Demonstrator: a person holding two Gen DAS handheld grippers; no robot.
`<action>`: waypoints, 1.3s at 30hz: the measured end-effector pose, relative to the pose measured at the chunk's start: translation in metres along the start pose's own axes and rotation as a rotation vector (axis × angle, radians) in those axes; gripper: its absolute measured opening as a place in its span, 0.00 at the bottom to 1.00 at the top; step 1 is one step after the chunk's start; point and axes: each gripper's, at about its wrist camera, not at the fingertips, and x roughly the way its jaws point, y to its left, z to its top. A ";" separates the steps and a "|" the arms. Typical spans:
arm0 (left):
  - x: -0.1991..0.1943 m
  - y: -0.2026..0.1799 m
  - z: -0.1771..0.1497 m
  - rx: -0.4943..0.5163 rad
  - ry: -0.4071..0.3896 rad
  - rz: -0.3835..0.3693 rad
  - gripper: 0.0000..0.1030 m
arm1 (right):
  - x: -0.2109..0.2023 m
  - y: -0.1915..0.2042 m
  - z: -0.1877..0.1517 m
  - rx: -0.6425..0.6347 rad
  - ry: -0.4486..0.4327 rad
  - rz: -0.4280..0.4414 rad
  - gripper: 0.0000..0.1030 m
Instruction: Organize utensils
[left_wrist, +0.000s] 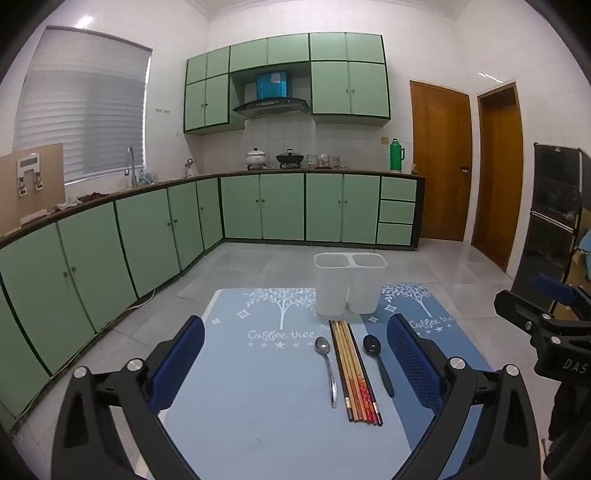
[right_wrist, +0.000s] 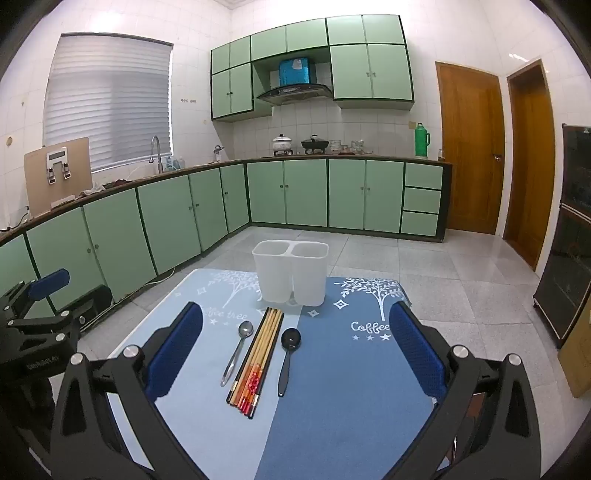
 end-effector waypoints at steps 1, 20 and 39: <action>0.000 0.000 0.000 0.004 -0.002 0.004 0.94 | 0.000 0.000 0.000 0.001 0.001 0.001 0.95; 0.006 0.002 -0.006 0.004 -0.015 0.017 0.94 | 0.000 0.000 0.000 0.007 0.010 0.002 0.95; 0.004 -0.002 -0.002 0.011 -0.023 0.023 0.94 | 0.004 -0.009 -0.007 0.011 0.007 0.000 0.95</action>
